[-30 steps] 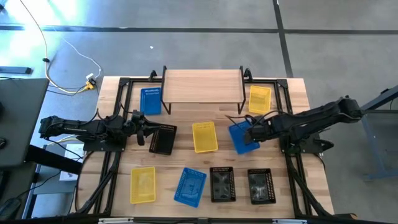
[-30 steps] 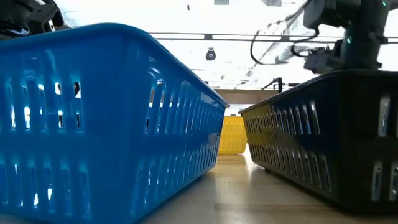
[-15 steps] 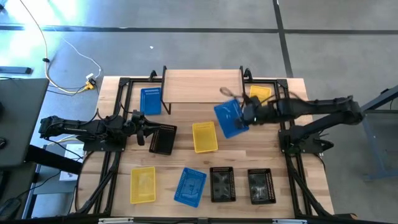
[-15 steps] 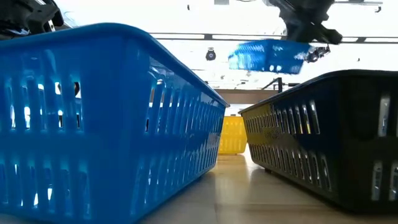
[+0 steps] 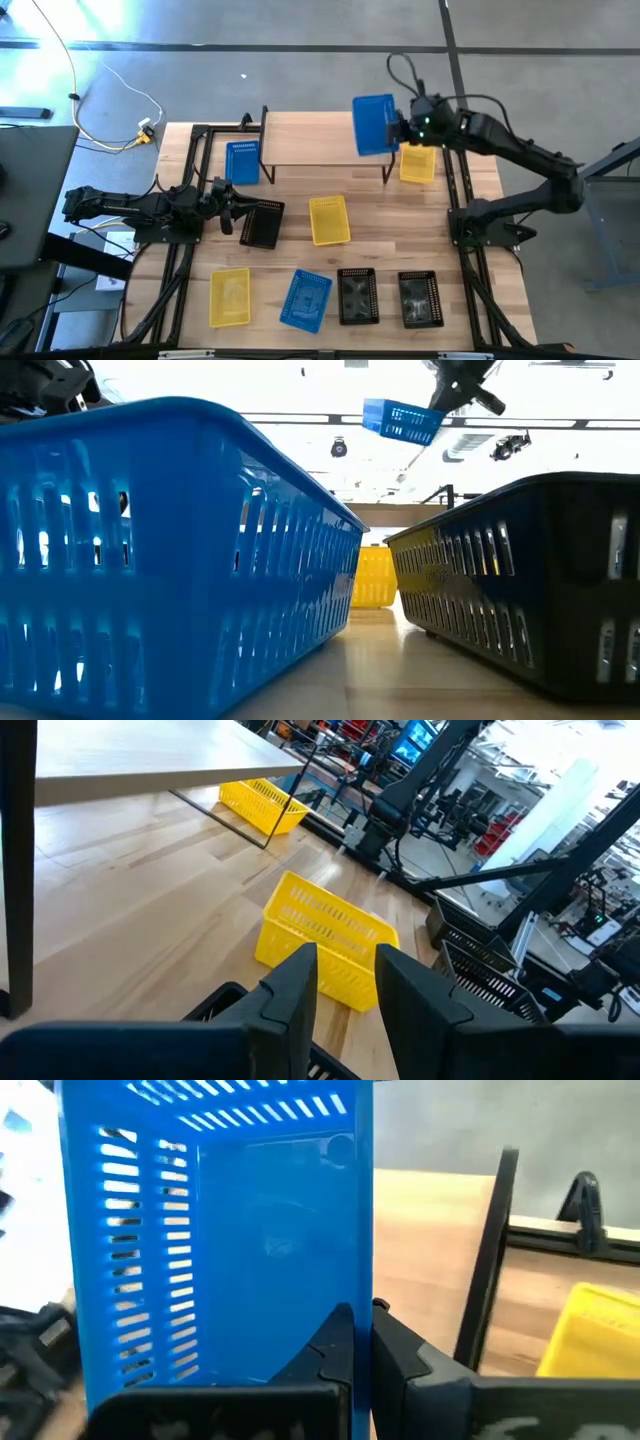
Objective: Stack baskets on shelf by color
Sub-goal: Put the right blue bin on the shelf
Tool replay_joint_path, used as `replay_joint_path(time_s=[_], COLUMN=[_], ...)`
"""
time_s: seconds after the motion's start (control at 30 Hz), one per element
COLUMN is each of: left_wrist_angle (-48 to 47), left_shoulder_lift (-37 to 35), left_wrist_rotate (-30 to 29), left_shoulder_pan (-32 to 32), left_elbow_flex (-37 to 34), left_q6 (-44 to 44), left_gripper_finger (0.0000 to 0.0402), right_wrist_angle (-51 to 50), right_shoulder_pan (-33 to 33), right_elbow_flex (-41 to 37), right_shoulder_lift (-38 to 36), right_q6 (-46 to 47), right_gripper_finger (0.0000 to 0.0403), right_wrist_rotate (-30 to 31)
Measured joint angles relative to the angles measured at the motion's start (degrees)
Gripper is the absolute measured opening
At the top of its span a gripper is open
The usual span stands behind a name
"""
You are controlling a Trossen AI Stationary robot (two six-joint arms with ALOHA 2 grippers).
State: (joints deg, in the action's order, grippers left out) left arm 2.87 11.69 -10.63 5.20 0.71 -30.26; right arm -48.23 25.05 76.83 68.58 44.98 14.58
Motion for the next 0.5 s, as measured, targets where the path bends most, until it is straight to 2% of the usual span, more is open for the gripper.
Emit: replay_joint_path(time_s=[0.17,0.3,0.5], left_wrist_angle=[0.0,0.0,0.0], left_shoulder_lift=[0.0,0.0,0.0], left_wrist_rotate=[0.0,0.0,0.0], left_shoulder_pan=[0.0,0.0,0.0], left_elbow_flex=[0.0,0.0,0.0], left_q6=[0.0,0.0,0.0], left_gripper_finger=[0.0093,0.0093,0.0093], right_wrist_angle=[0.4,0.3,-0.8], right_shoulder_pan=[6.1,8.3,10.2], right_elbow_flex=[0.0,0.0,0.0], right_shoulder_lift=[3.9,8.3,13.3], right_q6=[0.1,1.2,2.3], right_gripper_finger=[0.0,0.0,0.0], right_wrist_rotate=[-8.7,-16.3,-19.9])
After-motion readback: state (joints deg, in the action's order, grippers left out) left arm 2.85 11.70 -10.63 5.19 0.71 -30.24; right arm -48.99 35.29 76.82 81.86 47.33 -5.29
